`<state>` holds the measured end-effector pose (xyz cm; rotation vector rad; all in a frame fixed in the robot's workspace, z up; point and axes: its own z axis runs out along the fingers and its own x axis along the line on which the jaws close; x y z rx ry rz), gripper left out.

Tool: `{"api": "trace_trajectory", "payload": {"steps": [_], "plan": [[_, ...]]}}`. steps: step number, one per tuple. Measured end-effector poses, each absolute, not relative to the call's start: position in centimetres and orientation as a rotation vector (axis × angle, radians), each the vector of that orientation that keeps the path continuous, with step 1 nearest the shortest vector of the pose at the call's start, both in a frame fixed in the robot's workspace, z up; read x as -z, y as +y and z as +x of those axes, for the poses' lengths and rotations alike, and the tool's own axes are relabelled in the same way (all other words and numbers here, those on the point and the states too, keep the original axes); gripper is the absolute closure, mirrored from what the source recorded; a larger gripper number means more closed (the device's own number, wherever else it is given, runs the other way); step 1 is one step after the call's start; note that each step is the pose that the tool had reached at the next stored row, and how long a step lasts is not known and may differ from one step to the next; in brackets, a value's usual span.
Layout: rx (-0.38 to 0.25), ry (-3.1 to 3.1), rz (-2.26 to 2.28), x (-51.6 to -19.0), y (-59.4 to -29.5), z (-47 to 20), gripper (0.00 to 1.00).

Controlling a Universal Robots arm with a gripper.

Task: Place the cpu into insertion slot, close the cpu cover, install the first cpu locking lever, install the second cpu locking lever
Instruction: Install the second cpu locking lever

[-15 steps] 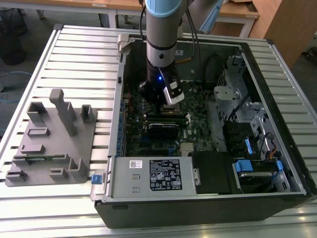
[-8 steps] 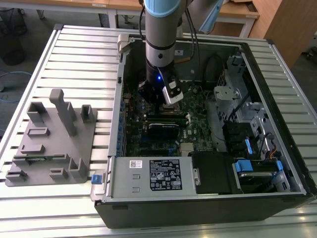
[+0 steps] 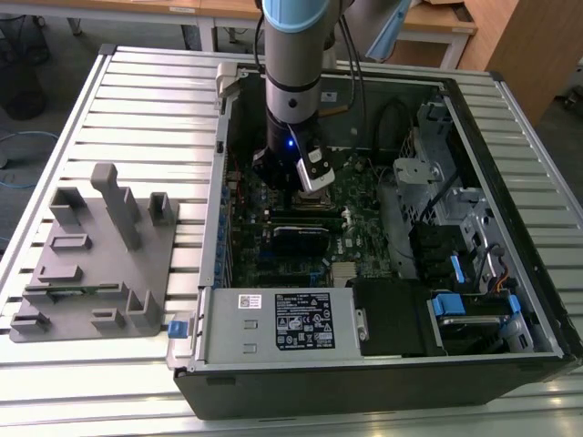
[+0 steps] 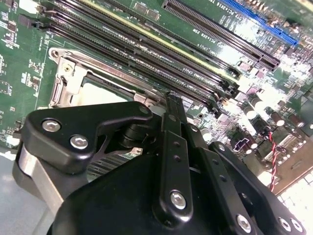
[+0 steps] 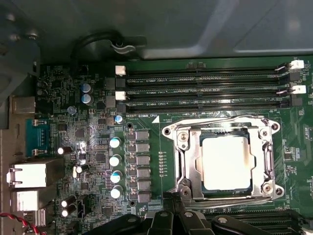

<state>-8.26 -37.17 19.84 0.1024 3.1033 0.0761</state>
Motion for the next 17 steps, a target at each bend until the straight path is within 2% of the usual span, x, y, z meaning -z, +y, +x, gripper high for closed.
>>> {"api": "trace_trajectory", "payload": {"steps": [17], "plan": [[-0.079, 3.103, 0.103, -19.63, -37.13, -8.35, 0.9]]}}
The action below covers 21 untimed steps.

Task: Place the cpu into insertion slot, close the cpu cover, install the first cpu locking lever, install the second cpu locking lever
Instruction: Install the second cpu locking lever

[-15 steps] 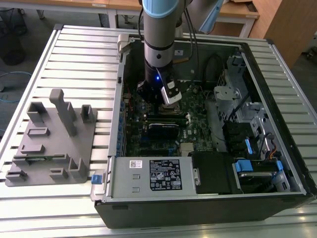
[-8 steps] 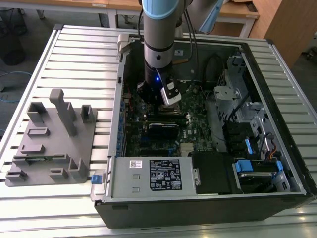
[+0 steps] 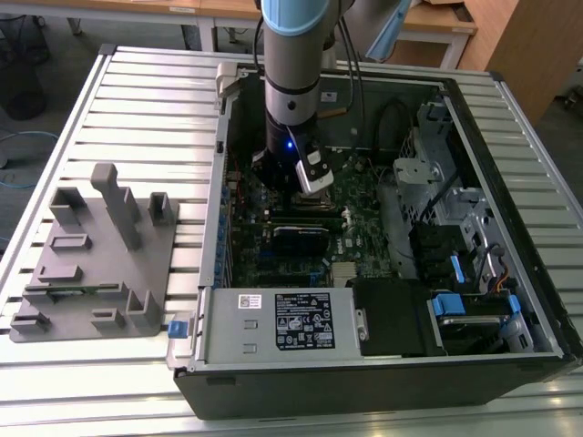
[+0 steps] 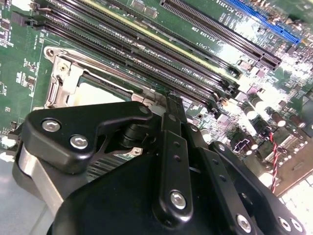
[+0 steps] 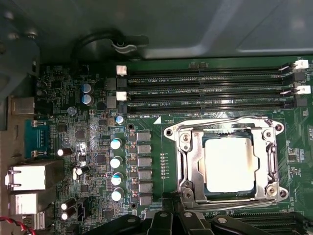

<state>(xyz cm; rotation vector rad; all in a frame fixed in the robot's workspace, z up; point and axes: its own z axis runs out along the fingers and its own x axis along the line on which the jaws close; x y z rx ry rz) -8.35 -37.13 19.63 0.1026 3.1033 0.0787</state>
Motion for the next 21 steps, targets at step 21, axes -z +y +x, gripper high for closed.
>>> {"api": "trace_trajectory", "payload": {"steps": [21], "plan": [[-0.08, 3.104, 0.102, -20.9, -37.1, -7.9, 0.9]]}}
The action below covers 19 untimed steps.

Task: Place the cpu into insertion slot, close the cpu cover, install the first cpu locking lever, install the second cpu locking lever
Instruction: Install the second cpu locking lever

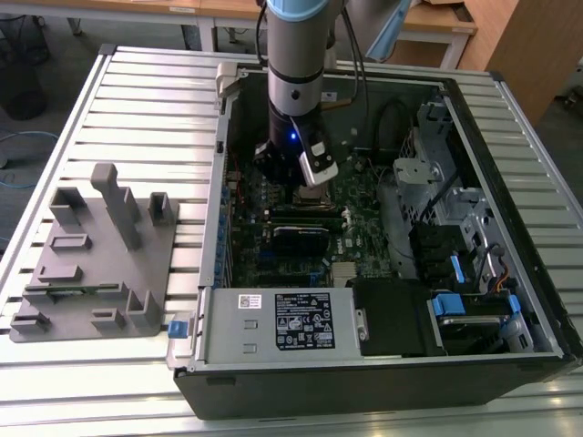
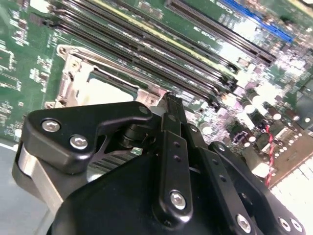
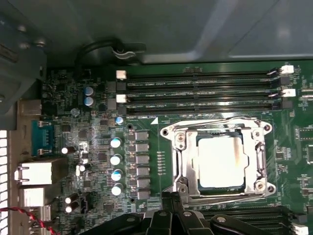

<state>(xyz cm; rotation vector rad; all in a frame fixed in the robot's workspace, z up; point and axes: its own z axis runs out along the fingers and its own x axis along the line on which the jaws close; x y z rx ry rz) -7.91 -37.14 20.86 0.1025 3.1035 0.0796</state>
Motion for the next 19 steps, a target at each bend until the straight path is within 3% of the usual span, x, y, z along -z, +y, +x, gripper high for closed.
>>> {"api": "trace_trajectory", "payload": {"steps": [19], "plan": [[-0.08, 3.103, 0.103, -20.6, -35.5, -5.2, 0.9]]}}
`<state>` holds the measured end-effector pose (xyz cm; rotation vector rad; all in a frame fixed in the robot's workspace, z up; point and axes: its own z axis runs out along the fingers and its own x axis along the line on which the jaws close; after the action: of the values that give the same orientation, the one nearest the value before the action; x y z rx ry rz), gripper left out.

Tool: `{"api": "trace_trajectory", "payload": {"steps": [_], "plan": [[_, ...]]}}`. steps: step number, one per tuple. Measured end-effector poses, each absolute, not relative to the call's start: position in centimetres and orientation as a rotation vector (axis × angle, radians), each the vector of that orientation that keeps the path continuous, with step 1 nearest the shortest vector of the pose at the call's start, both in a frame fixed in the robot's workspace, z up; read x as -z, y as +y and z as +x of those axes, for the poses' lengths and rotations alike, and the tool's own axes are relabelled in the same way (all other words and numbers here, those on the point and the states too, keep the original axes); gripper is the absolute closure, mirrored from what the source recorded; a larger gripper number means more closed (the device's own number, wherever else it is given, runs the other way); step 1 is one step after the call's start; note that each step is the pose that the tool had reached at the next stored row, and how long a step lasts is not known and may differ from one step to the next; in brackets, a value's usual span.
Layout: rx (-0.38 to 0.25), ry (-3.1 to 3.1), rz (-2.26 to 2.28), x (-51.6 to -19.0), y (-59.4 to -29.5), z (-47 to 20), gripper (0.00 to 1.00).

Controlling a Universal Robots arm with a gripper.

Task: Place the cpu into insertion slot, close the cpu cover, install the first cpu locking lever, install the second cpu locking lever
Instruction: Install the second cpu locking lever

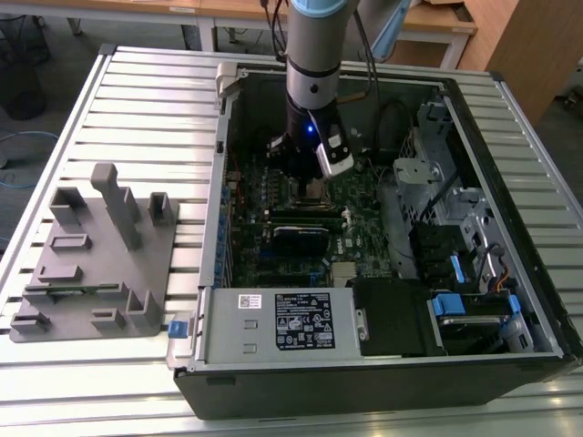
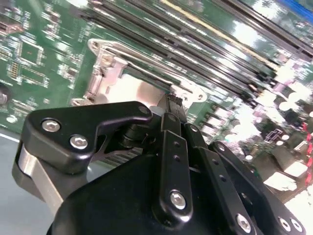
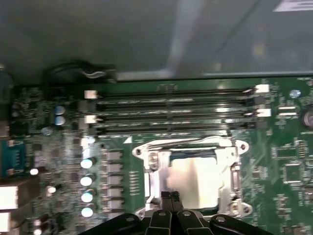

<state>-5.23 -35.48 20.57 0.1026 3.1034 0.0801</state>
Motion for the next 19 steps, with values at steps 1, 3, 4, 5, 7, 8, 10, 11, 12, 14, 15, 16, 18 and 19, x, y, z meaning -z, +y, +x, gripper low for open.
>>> {"api": "trace_trajectory", "payload": {"steps": [1, 3, 4, 5, 7, 8, 10, 11, 12, 14, 15, 16, 18, 19], "plan": [[-0.08, 3.103, 0.103, -20.6, -35.4, -4.9, 0.9], [-0.08, 3.103, 0.103, -20.5, -35.3, -4.4, 0.9], [-0.08, 3.103, 0.103, -20.5, -35.3, -4.2, 0.9], [-0.08, 3.103, 0.102, -20.5, -35.1, -4.0, 0.9], [-0.08, 3.103, 0.103, -20.5, -34.8, -4.0, 0.9], [-0.08, 3.103, 0.103, -20.5, -34.6, -3.9, 0.9], [-0.08, 3.103, 0.103, -20.5, -34.4, -3.9, 0.9], [-0.08, 3.103, 0.102, -20.5, -34.3, -3.9, 0.9], [-0.08, 3.104, 0.102, -20.5, -34.3, -3.9, 0.9], [-0.079, 3.104, 0.102, -20.5, -34.3, -3.9, 0.9], [-0.079, 3.103, 0.102, -20.6, -34.3, -3.9, 0.9], [-0.08, 3.104, 0.102, -20.7, -34.3, -3.9, 0.9], [-0.079, 3.103, 0.102, -21.0, -34.3, -3.9, 0.9], [-0.079, 3.104, 0.102, -21.1, -34.2, -3.9, 0.9]]}}
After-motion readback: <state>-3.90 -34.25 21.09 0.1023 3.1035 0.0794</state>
